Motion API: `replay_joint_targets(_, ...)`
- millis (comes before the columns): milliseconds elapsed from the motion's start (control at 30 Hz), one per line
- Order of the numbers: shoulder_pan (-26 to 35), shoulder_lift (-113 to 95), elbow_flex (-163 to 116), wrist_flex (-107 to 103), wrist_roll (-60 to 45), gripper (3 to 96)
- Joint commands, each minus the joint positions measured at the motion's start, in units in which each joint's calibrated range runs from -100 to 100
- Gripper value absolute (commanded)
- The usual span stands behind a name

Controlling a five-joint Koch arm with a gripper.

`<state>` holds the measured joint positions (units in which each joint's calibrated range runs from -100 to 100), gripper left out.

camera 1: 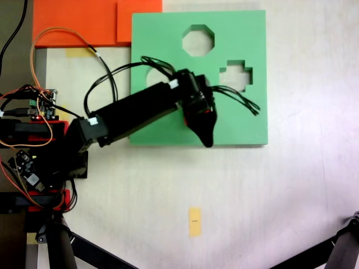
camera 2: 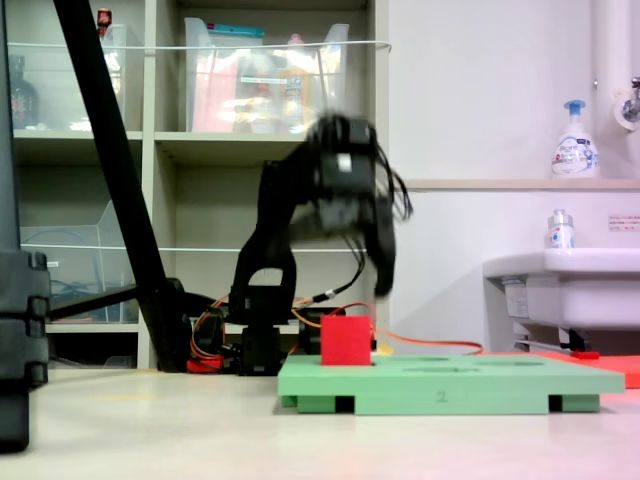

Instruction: Put the square block into the corresponding hole

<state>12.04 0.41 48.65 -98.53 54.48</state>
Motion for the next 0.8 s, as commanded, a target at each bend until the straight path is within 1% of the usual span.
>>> replay_joint_targets(33,-1.27,-13.82,16.95,-1.47,-9.72,88.7)
replay_joint_targets(133,-1.71,-21.22,23.73,-1.47,-19.24,87.9)
replay_joint_targets(167,-2.3,-24.71,23.73,-1.47,-22.22,79.7)
replay_joint_targets(200,-4.15,-27.92,23.73,0.94,-25.49,66.8)
replay_joint_targets(233,-5.47,-31.0,23.63,5.08,-28.62,60.3)
replay_joint_targets(300,-6.45,-33.79,23.63,12.11,-32.53,60.3)
replay_joint_targets(367,-9.57,-33.23,23.63,18.18,-35.75,60.1)
replay_joint_targets(433,-11.92,-31.97,23.33,22.89,-36.63,59.9)
replay_joint_targets(533,-13.09,-25.69,19.84,25.59,-37.75,59.5)
replay_joint_targets(567,-13.43,-27.09,12.56,27.32,-37.75,59.5)
replay_joint_targets(600,-13.43,-33.51,0.3,32.04,-37.75,59.5)
replay_joint_targets(633,-13.28,-43.01,-17.45,41.96,-37.75,59.5)
replay_joint_targets(700,-12.94,-59.07,-51.94,72.2,-40.0,57.6)
replay_joint_targets(767,-11.43,-65.63,-76.67,98.29,-44.88,54.7)
replay_joint_targets(800,-11.09,-67.17,-85.94,106.86,-46.15,52.8)
